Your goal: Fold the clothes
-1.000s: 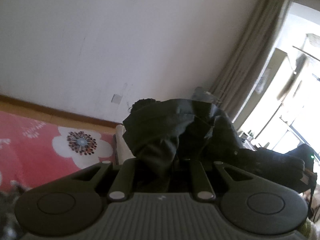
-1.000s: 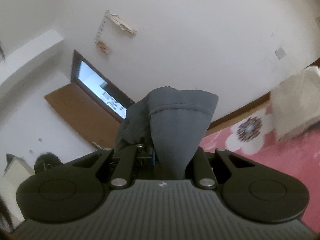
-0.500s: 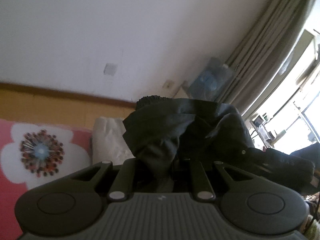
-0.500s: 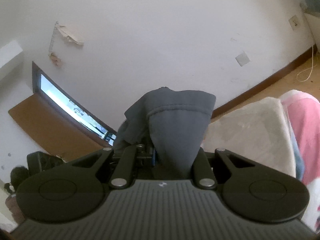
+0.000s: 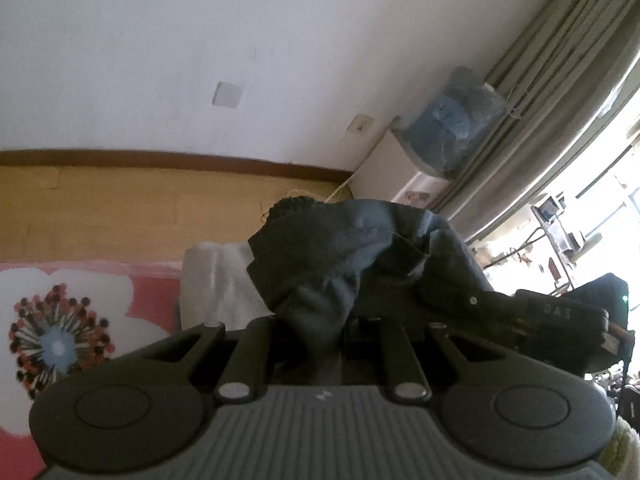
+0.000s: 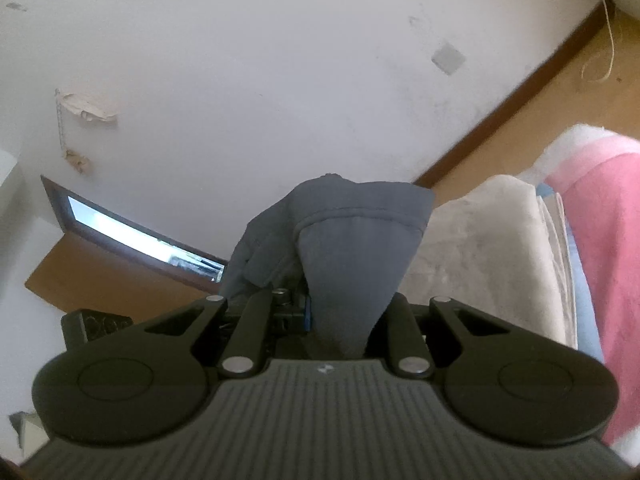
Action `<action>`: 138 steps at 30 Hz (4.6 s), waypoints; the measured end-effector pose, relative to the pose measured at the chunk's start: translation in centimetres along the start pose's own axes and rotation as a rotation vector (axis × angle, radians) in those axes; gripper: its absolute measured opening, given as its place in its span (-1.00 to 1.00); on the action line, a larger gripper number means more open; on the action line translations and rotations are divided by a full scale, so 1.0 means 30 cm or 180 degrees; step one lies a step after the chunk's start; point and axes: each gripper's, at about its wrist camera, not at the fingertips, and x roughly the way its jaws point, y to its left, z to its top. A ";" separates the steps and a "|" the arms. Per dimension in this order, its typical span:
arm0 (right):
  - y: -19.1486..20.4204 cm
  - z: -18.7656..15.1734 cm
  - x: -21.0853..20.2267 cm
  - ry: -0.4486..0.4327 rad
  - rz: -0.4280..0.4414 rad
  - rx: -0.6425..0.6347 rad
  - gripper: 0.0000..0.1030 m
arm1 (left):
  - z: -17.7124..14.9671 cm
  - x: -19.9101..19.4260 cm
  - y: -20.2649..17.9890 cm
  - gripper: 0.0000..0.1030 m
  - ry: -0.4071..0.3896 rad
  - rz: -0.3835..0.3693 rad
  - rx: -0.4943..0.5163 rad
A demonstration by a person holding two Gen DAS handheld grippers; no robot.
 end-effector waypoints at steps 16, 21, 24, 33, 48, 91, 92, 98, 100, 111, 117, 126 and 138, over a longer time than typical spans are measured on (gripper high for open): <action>-0.103 0.109 0.092 -0.0203 -0.0529 -0.0743 0.62 | 0.047 0.079 0.186 0.04 -0.0351 0.0797 -0.0644; -0.090 0.149 -0.042 -0.0736 -0.0672 -0.0784 0.35 | 0.054 -0.025 0.093 0.03 -0.0729 0.0832 -0.0290; 0.007 0.104 -0.033 -0.0558 -0.0544 -0.1380 -0.14 | 0.049 0.040 0.021 0.03 -0.0465 0.0714 0.0131; -0.054 0.082 0.209 -0.0372 -0.1564 -0.1391 -0.34 | 0.095 0.204 -0.001 0.08 -0.0523 0.1233 0.0140; 0.119 -0.350 -0.165 0.0266 -0.1000 -0.2583 -0.31 | -0.403 -0.084 -0.187 0.15 0.0153 0.1037 0.1367; 0.878 -1.377 -0.968 -0.0457 -0.2464 -0.2103 0.97 | -1.109 -1.247 -0.712 1.00 -0.1077 0.1544 0.0532; 0.882 -1.384 -0.992 -0.0482 -0.2467 -0.2097 0.97 | -1.114 -1.255 -0.724 1.00 -0.1061 0.1586 0.0531; 0.879 -1.413 -1.085 -0.0654 -0.2624 -0.2007 0.97 | -1.127 -1.278 -0.771 1.00 -0.0894 0.1729 0.0407; 0.871 -1.421 -1.113 -0.0666 -0.2577 -0.1943 0.97 | -1.137 -1.280 -0.787 1.00 -0.0856 0.1745 0.0397; 0.864 -1.446 -1.191 -0.0822 -0.2882 -0.1932 0.97 | -1.172 -1.271 -0.818 0.99 -0.0792 0.1795 0.0352; 0.851 -1.436 -1.193 -0.0949 -0.3012 -0.1854 0.97 | -1.157 -1.285 -0.861 1.00 -0.0875 0.1882 0.0399; 0.821 -1.404 -1.147 -0.0593 -0.3042 -0.1726 0.97 | -1.147 -1.264 -0.844 1.00 -0.0819 0.2031 0.0307; 0.848 -1.407 -1.100 -0.0446 -0.2965 -0.1790 0.97 | -1.157 -1.208 -0.836 1.00 -0.0724 0.2080 0.0319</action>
